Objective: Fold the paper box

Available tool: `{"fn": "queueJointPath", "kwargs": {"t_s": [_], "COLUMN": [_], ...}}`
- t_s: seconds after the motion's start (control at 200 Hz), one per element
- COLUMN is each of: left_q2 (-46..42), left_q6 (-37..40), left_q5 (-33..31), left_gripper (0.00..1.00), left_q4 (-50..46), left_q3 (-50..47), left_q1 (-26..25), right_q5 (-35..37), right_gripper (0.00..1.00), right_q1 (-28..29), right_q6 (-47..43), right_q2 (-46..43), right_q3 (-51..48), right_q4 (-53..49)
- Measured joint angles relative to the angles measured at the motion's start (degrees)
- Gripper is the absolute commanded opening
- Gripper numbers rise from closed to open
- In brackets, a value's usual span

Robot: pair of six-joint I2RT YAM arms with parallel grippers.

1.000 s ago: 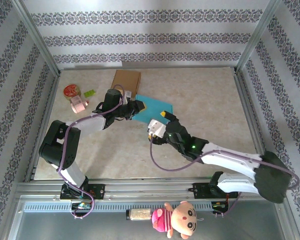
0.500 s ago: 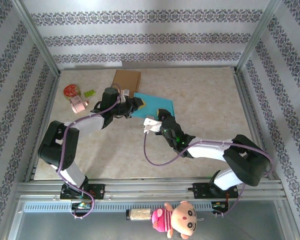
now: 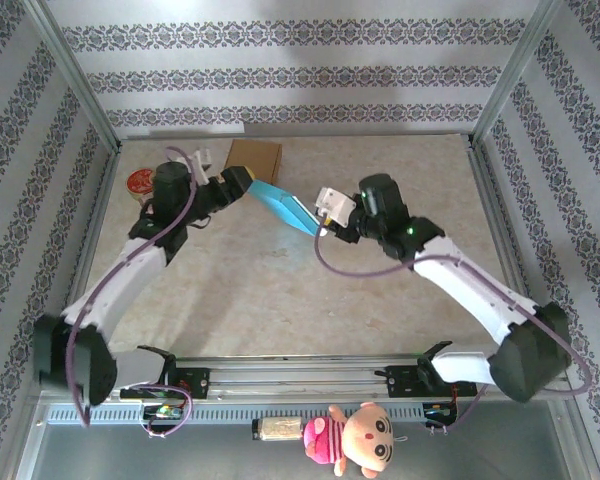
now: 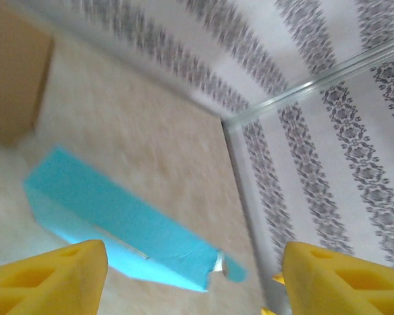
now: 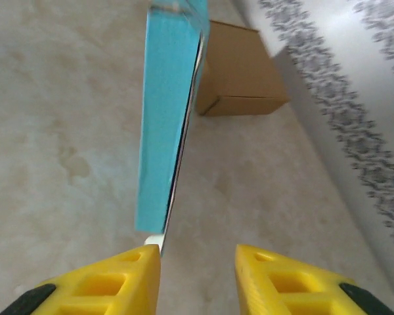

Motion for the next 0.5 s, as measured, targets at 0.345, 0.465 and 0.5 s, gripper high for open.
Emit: {"fn": "queueJointPath", "kwargs": {"t_s": [0.345, 0.465, 0.5], "left_q2": [-10.0, -6.8, -5.1], "left_q6": [11.8, 13.4, 12.9], "left_q5": [-11.5, -11.8, -11.5], "left_gripper": [0.77, 0.76, 0.76], "left_q4": [-6.9, -13.7, -16.2], "left_q3": [-7.5, -6.6, -5.5], "left_q1": [0.8, 1.2, 1.7], "right_q5": [-4.9, -1.4, -0.2], "right_gripper": [0.86, 0.93, 0.96], "right_q1": [1.7, 5.0, 5.9], "right_q6": [1.7, 1.9, 1.8], "right_q2": [15.5, 13.7, 13.1], "right_q3": [8.2, -0.3, -2.8], "right_q4": [-14.0, -6.6, -4.6]}}
